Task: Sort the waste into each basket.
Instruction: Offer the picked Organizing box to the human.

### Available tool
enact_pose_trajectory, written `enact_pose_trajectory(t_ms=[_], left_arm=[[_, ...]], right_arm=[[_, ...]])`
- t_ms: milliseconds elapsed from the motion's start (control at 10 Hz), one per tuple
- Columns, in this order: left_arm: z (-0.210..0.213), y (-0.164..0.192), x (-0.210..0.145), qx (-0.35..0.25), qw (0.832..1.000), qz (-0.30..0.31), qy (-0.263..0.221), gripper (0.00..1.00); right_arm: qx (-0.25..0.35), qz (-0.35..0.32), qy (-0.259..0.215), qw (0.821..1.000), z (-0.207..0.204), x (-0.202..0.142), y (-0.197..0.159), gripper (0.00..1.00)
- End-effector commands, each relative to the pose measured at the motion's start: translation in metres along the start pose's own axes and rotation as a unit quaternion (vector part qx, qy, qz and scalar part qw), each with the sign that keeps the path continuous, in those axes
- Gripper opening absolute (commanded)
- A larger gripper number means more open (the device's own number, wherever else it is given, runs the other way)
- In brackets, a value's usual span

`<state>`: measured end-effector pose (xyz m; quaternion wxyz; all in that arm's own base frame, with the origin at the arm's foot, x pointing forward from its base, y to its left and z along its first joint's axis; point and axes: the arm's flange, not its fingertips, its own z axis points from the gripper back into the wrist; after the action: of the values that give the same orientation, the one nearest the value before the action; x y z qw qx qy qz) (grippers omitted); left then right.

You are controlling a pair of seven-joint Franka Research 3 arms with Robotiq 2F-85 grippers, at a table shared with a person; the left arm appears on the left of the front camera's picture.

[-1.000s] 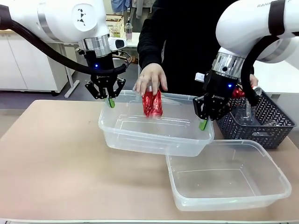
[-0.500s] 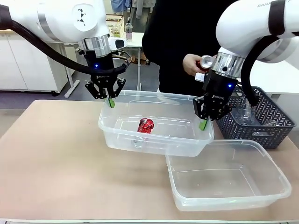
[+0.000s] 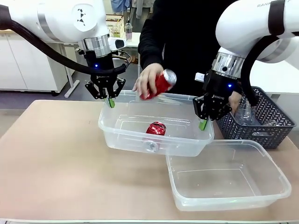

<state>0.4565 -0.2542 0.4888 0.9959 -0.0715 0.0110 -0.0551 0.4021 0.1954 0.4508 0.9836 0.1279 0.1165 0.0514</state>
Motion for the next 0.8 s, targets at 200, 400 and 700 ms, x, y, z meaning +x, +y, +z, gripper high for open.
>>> enact_pose_trajectory(t_ms=[200, 400, 700], left_arm=[[0.0017, 0.0022, -0.004, -0.003, 1.0, -0.005, -0.01, 0.07], [0.0017, 0.0022, -0.004, -0.003, 1.0, -0.005, -0.01, 0.07], [0.0017, 0.0022, -0.004, -0.003, 1.0, -0.005, -0.01, 0.07]], right_arm=[[-0.002, 0.007, 0.005, 1.0, 0.0014, 0.0004, 0.0049, 0.05], [-0.002, 0.007, 0.005, 1.0, 0.0014, 0.0004, 0.0049, 0.05], [-0.002, 0.007, 0.005, 1.0, 0.0014, 0.0004, 0.0049, 0.05]])
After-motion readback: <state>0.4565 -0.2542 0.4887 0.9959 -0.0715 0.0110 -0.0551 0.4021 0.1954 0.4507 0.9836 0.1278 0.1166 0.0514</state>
